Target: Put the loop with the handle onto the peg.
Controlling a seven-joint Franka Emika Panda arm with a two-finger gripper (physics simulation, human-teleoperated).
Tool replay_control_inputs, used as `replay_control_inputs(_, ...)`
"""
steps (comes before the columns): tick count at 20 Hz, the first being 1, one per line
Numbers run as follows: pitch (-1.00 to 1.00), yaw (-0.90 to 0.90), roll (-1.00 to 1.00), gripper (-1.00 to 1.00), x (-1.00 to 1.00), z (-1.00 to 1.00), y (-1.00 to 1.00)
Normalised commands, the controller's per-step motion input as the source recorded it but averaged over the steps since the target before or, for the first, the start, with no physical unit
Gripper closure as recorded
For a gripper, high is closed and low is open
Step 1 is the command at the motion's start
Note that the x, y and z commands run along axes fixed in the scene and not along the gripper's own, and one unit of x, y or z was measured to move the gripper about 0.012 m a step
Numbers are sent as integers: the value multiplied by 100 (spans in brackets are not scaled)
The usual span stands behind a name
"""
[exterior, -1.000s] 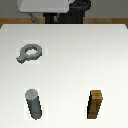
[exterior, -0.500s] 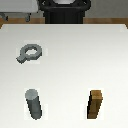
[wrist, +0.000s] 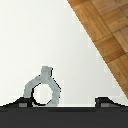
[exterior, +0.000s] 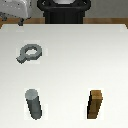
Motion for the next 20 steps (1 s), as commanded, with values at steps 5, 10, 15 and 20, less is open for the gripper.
replay_control_inputs(5, 0, 0, 0, -100, 40, 0, 40)
replay_control_inputs(10, 0, 0, 0, -100, 20, -20, 0)
replay_control_inputs(15, 0, 0, 0, -100, 40, -40, 0)
replay_control_inputs(20, 0, 0, 0, -100, 0, -100, 0)
